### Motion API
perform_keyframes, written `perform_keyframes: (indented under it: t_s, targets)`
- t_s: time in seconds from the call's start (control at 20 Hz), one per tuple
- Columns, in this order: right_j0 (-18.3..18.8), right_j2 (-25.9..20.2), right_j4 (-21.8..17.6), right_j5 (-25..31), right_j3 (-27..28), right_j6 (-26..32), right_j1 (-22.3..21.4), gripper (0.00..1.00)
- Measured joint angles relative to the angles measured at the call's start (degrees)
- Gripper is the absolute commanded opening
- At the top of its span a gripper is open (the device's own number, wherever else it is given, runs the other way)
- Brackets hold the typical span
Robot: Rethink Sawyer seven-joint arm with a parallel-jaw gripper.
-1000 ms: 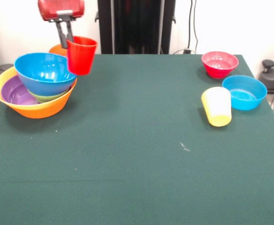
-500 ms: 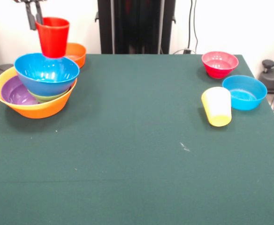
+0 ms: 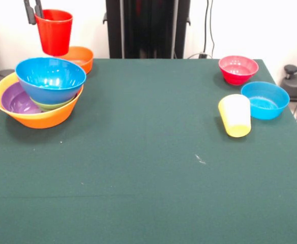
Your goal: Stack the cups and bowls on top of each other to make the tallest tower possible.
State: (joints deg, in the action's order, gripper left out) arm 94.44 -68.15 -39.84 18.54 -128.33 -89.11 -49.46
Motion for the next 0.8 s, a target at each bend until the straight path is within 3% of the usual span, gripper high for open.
perform_keyframes:
  t_s: [0.25,0.4,0.8]
  targets:
    - [-1.3,0.9,-3.1,0.0,0.5,0.0,2.1,0.00]
    - [-2.5,1.9,-7.5,0.0,1.5,0.0,5.8,0.00]
    - [-2.4,3.0,-11.2,0.0,3.1,0.0,12.3,0.00]
